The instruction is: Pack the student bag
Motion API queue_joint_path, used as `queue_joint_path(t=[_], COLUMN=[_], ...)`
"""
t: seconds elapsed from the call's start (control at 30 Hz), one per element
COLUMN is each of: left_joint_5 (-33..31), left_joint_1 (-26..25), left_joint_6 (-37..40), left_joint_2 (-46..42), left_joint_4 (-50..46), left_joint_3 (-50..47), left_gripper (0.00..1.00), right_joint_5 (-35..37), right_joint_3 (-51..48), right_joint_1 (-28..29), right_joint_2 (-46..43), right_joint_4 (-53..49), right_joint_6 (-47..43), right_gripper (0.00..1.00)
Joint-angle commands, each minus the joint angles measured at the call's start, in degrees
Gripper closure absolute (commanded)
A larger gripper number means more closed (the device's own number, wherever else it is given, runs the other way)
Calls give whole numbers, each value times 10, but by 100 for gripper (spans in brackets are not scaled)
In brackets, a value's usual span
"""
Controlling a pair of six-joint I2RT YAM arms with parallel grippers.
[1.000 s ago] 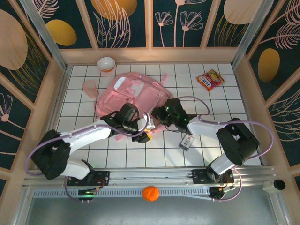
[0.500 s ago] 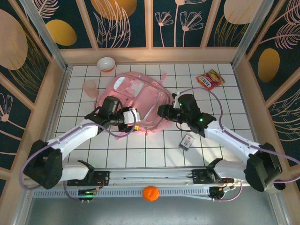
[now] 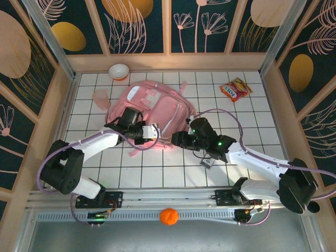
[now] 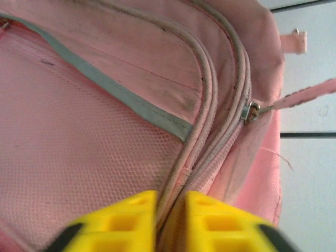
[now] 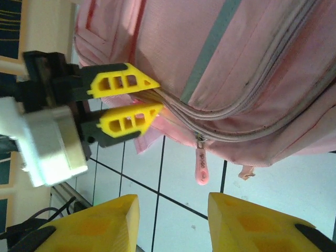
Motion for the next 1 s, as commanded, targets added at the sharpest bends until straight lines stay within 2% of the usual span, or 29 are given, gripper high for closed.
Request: queue_joint_path(t=[0.0, 0.13, 0.27, 0.47, 0.73, 0.97], left_joint_5=[26, 55, 75, 75, 51, 38], left_joint_1=[3, 3, 3, 3, 3, 4], left_joint_6=[-40, -101, -121, -128, -149, -182], left_joint_2=[-38, -74, -82, -79, -96, -122], left_joint_4=[35, 83, 92, 94, 120, 153], left_joint_3=[-31, -60, -67, -67, -84, -108], left_gripper=[100, 100, 100, 100, 100, 100], right_joint_5=[-22, -18, -15, 33, 30, 106], right_joint_3=[-15, 9, 37, 96, 150, 189], right_joint_1=[6, 8, 8, 22, 35, 52], right_joint_2=[23, 67, 114, 171, 249, 295], right_joint_4=[55, 33, 3, -68, -89, -151], right_joint_6=[33, 33, 29, -31, -77, -92], right_gripper=[61, 61, 60, 59, 60, 63])
